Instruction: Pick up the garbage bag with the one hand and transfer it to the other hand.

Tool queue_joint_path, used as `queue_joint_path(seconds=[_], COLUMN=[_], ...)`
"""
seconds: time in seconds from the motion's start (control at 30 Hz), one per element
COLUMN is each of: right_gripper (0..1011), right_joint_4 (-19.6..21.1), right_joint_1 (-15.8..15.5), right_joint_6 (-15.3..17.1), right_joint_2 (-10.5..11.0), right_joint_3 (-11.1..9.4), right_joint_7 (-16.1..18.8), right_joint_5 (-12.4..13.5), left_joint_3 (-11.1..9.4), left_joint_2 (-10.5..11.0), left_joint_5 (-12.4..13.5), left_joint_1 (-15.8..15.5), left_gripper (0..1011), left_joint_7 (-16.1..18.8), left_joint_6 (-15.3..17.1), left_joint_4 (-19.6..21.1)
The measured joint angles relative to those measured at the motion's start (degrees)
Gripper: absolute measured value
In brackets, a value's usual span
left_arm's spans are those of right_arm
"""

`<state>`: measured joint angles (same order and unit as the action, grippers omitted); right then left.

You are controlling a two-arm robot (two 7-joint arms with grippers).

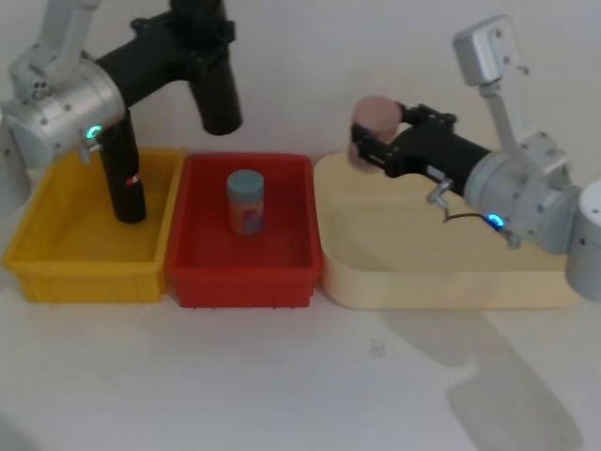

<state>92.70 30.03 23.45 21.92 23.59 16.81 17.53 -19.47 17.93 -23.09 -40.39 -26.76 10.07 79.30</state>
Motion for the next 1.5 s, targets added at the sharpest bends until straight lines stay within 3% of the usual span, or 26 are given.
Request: queue_joint_path(seconds=[0.57, 0.8, 0.9, 1.17, 1.37, 1.5], right_gripper=[659, 659, 659, 873, 1002, 1000], right_joint_4=[7.9, 8.6, 8.5, 7.3, 7.1, 7.4], right_joint_1=[-7.8, -10.7, -11.9, -13.8, -14.6, -14.8], right_joint_6=[5.5, 8.1, 9.7, 11.8, 12.6, 12.6], right_joint_2=[3.3, 3.9, 3.9, 4.1, 4.1, 4.3], right_joint_3=[-7.5, -10.0, -11.2, -13.0, -13.7, -13.7], right_joint_7=[-9.2, -12.7, -14.6, -17.3, -18.1, -18.0], right_joint_5=[-2.1, -3.1, -3.7, -4.7, -5.2, -5.3], left_joint_3=[-6.4, -8.5, -9.4, -10.4, -10.8, -11.0], left_joint_2=[-9.7, -15.2, -19.1, -24.9, -27.0, -28.0], left_joint_5=[-3.0, -4.6, -5.4, -6.8, -7.3, -7.5], left_joint_1=[-10.6, -15.2, -18.7, -24.1, -26.0, -27.0], left_gripper=[435, 435, 435, 435, 435, 435], left_joint_7=[-9.5, -14.3, -17.4, -22.3, -24.0, -24.9], left_joint_6=[-3.7, -6.0, -8.1, -11.8, -13.1, -13.8], left_joint_4=[-16.4, -26.6, -35.2, -48.4, -53.1, -55.5])
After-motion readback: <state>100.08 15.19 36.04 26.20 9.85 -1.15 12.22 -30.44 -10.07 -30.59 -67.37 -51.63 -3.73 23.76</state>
